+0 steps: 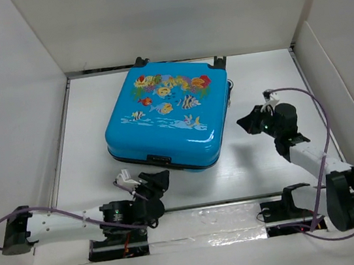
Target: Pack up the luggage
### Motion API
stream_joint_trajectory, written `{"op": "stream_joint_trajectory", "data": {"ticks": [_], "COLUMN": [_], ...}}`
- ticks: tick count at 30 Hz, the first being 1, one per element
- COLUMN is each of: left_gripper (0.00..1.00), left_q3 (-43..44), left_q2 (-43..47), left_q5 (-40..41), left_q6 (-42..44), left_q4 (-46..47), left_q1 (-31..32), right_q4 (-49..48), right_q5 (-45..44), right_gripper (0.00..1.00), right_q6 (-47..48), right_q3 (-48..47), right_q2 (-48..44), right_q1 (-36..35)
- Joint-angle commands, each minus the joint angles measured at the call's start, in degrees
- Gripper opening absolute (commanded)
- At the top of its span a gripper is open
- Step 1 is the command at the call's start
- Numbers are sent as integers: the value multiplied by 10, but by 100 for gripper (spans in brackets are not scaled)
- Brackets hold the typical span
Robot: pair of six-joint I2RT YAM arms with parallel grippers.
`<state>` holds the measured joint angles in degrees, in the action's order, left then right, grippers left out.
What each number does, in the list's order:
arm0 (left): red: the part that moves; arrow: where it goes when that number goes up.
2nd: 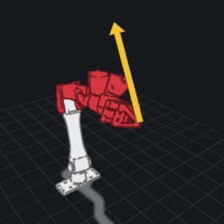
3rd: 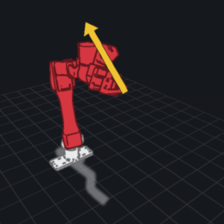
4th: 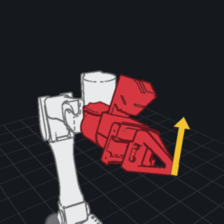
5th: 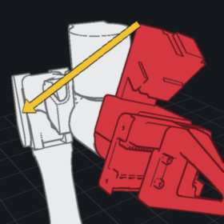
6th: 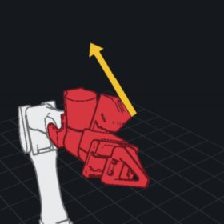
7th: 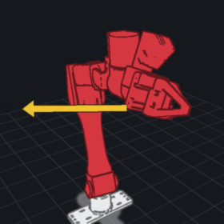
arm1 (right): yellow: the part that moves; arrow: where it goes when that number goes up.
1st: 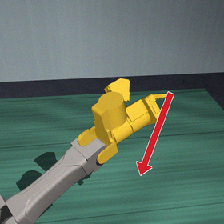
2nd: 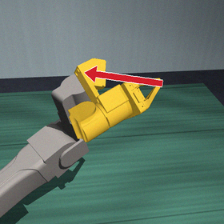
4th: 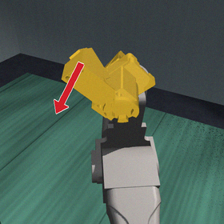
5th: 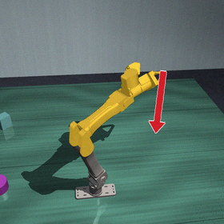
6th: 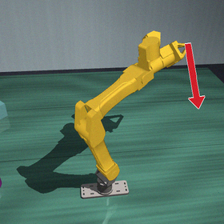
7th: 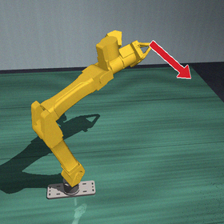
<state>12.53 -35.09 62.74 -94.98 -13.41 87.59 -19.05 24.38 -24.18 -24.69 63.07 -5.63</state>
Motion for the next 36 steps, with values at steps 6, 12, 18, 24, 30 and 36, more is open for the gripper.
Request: {"op": "stream_joint_trajectory", "data": {"ticks": [6,12,18,24,30,36], "left_gripper": [40,40,39,37,43,45], "left_q3": [21,13,20,-7,-21,-25], "left_q2": [49,63,21,14,23,8], "left_q5": [32,5,-48,-61,-29,-44], "left_q6": [281,173,203,97,53,170], "left_q4": [228,118,147,61,41,166], "left_q1": [-65,-65,-65,-38,-38,-88], "right_q4": [-219,-431,-600,-703,-775,-580], "right_q5": [114,228,330,356,309,164], "right_gripper": [25,48,47,49,47,41], "right_q6": [47,6,-76,-140,-166,-11], "right_q3": [-62,-57,-97,-126,-14,117], "right_q2": [115,245,366,435,390,177], "right_q1": [41,115,133,139,84,-39]}}
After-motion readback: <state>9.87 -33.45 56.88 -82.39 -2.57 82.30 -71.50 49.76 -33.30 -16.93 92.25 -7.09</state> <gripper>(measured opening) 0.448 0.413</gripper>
